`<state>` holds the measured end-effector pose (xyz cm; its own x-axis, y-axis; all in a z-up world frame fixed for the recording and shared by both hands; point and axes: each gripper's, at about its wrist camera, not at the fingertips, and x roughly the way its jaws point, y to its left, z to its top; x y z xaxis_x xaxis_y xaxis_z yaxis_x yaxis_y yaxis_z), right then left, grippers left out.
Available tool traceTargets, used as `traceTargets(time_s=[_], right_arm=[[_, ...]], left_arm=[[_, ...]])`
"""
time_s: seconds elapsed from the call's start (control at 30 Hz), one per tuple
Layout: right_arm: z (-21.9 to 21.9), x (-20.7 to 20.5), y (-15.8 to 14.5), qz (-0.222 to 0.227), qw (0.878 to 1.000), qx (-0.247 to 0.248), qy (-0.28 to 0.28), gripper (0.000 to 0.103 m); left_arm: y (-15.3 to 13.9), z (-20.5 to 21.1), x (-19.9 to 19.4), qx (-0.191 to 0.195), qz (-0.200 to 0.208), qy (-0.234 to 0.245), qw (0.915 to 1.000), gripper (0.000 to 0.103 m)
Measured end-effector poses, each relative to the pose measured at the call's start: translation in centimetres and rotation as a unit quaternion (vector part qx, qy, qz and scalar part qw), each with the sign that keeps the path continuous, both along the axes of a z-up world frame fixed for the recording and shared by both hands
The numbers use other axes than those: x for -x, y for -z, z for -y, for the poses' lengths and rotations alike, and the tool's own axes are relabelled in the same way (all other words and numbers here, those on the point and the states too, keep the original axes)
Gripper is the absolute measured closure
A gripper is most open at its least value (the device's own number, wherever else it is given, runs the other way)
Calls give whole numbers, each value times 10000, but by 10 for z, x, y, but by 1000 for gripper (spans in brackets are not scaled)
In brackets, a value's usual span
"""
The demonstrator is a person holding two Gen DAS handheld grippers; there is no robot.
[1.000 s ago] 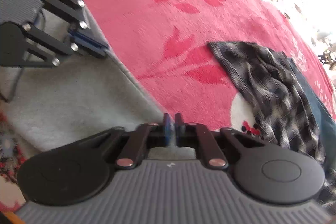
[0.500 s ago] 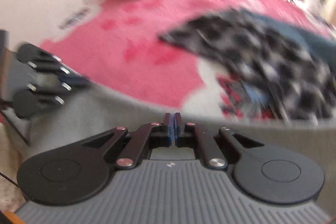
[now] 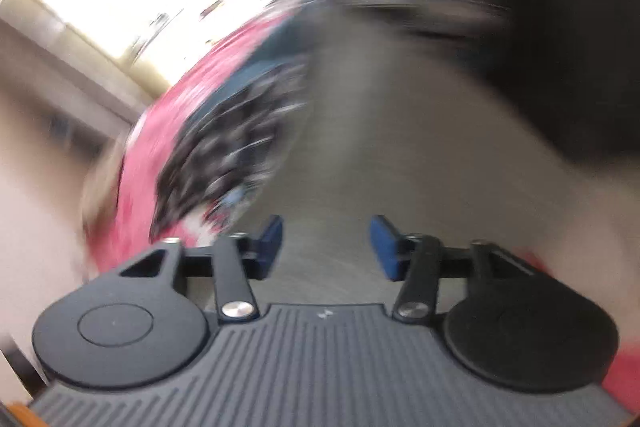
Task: Fold clothes
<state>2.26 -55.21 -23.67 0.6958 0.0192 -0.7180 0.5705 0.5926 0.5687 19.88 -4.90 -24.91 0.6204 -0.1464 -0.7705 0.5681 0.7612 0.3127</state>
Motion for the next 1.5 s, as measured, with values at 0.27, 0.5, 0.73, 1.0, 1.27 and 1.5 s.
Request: traceTargets(time_s=[0.27,0.5,0.73,1.0,1.27,1.5], right_arm=[[-2,119,75,105,9719,-1858,1441,50],[-25,65,119,149,9711,-2173,979,51],[-34,43,106,60,9844,-1506,912,99],[-21,59,76,-404,9929,-456,1023,100],[-29,45,46,-718,9941,561,591,90],[-128,-13,-13,76,9735,703,-2176,90]], left_arm=[[-1,-16,47,-454,-443,-446,9970,51],[14,-42,51,-877,-468,-870,9912,51],[33,-75,34,-848,-570,-1488,9836,53],[37,-91,28,-581,-587,-1549,9845,50],[27,-98,29,-487,-405,-1367,9886,50],[21,-113,25,-553,-196,-1594,9855,54]])
